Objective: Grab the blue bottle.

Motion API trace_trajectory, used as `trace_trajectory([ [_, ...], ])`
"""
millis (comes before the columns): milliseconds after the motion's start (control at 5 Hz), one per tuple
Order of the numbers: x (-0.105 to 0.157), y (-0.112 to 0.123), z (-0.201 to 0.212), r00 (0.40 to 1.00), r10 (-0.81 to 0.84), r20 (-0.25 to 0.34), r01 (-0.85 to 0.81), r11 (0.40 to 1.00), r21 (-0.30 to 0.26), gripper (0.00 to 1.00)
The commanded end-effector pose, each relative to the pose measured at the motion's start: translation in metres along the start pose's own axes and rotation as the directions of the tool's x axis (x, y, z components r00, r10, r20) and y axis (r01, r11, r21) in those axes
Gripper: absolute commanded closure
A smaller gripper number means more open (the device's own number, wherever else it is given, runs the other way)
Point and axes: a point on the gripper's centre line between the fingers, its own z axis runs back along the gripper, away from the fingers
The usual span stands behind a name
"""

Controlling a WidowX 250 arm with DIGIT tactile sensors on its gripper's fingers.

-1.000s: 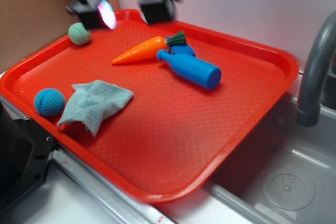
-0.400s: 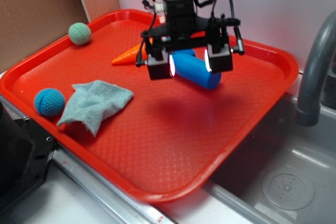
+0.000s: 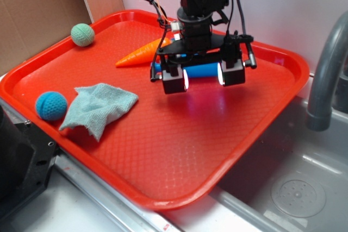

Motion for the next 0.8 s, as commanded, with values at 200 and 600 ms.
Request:
trace_trajectory([
  [200, 0.041, 0.031, 0.093, 0.947, 0.319, 0.019, -0.308, 0.928, -0.209, 0.00],
  [600, 0.045, 0.007, 0.056, 0.899, 0.438, -0.010, -0.438, 0.897, -0.060, 0.00],
])
